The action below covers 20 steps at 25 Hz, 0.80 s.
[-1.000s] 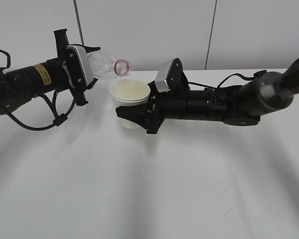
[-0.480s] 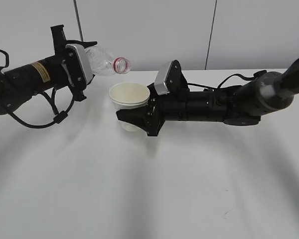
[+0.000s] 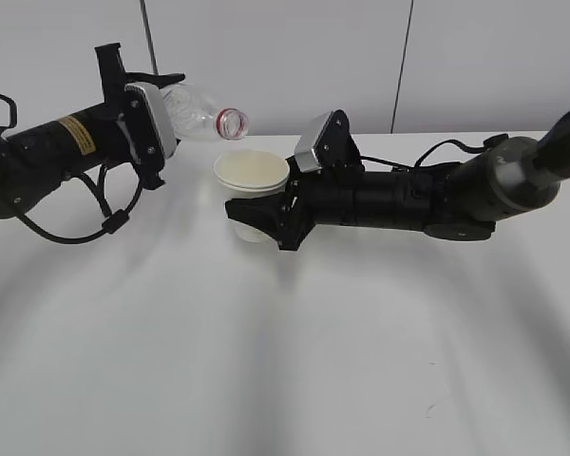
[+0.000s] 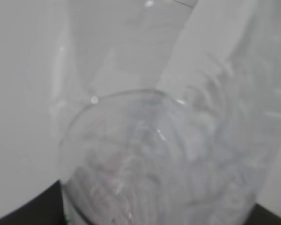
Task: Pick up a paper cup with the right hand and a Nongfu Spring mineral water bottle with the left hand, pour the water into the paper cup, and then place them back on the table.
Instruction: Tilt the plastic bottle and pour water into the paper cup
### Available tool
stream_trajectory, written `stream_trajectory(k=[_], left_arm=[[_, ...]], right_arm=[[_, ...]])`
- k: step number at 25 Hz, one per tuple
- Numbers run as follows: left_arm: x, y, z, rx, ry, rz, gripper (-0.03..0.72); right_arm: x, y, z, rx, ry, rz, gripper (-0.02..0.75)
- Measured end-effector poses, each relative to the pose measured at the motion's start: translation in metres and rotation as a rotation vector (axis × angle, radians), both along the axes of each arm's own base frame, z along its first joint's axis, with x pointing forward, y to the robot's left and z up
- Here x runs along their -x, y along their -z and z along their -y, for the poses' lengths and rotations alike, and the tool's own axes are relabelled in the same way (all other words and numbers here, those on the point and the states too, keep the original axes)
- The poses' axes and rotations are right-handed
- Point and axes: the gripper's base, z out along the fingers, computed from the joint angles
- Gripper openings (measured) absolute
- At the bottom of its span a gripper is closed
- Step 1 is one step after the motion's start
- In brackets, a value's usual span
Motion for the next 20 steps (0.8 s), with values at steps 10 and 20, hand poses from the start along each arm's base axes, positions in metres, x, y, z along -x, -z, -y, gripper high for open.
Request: stream_trajectory(k=[10,20], left_arm=[[-0.002,-0.0008,-0.0026,-0.027,-0.035,0.032,0.374],[-0.0021,-0.0008,-0.0027,-0.066,-0.034,0.062,0.374]], right_arm=[[0.0,0.0,0.0,0.0,0.0,0.0,0.482],[-0.0001,0.0009,0.0001,0.002,0.001,-0.002,0.482]])
